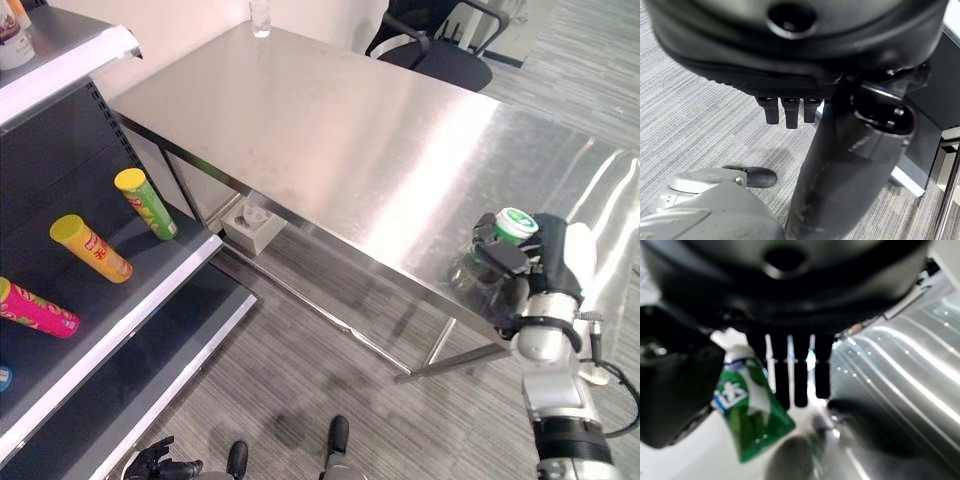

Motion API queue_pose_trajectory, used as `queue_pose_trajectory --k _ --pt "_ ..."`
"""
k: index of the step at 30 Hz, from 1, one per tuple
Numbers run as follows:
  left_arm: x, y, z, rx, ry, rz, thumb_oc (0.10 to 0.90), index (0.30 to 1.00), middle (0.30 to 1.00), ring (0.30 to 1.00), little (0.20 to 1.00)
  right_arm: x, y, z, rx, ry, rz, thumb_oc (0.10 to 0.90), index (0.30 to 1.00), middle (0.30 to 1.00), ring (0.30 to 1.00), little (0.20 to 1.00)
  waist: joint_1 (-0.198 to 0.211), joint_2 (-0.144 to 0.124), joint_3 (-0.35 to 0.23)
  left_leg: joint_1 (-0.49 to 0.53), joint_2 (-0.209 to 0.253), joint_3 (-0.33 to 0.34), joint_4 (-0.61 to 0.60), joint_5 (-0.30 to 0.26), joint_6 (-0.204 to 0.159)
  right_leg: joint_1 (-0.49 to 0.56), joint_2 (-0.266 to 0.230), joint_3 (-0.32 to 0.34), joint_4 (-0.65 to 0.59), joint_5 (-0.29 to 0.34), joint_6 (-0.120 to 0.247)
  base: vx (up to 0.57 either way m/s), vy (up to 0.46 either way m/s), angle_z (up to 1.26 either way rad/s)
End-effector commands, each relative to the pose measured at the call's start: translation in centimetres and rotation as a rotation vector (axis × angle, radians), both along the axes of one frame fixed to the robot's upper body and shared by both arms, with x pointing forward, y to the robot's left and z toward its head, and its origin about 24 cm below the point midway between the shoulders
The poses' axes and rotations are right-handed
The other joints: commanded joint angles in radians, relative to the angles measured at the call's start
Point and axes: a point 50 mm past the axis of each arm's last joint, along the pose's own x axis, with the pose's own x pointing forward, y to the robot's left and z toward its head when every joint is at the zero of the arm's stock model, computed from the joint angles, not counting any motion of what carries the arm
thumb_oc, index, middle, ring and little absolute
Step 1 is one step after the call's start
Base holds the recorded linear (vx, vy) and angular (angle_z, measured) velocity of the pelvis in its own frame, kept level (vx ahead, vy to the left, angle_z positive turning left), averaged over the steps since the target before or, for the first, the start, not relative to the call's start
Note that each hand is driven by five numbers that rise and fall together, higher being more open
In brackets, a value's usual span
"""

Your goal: Put the goods on the table back onto the shelves and tidy them up.

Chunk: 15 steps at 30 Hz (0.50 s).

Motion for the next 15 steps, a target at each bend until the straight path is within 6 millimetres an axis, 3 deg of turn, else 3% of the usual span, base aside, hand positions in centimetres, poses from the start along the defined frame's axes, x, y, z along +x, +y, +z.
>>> queue_pose_trajectory --k 1,10,14,15 --pt "1.3 3.1 1.2 0.103 -0.045 -0.039 0.8 0.9 0.9 0.9 0.9 0.5 -0.6 5.9 -0.145 -0.183 0.008 0.4 0.3 0.3 0.3 0.3 0.008 -0.053 -0.04 -0.027 -0.033 0.071 0.002 -0.02 0.0 0.095 0.024 -0.003 0.013 -0.145 0.056 0.0 0.0 0.0" --pt "1.2 3.3 1.2 0.104 -0.04 -0.036 0.8 0.9 0.9 0.9 0.9 0.1 -0.3 6.6 -0.176 -0.208 0.019 0.4 0.3 0.3 0.3 0.3 0.006 -0.056 -0.046 -0.02 -0.031 0.072 0.002 -0.022 -0.001 0.103 0.023 -0.004 0.013 -0.149 0.056 0.0 0.0 0.0" --pt "1.5 3.6 1.3 0.115 -0.043 -0.032 0.8 0.9 0.9 0.9 0.9 0.0 0.7 8.3 -0.215 -0.273 0.065 0.4 0.3 0.3 0.3 0.3 0.006 -0.059 -0.053 -0.01 -0.028 0.074 0.002 -0.026 -0.002 0.116 0.024 -0.009 0.013 -0.154 0.055 0.0 0.0 0.0" --pt "1.6 3.8 1.5 0.119 -0.052 -0.028 0.8 0.9 0.9 0.9 0.9 -0.2 1.5 9.6 -0.244 -0.326 0.101 0.4 0.3 0.3 0.3 0.3 0.008 -0.061 -0.063 -0.001 -0.024 0.074 0.002 -0.029 -0.004 0.127 0.025 -0.015 0.013 -0.158 0.053 0.01 -0.033 0.03"
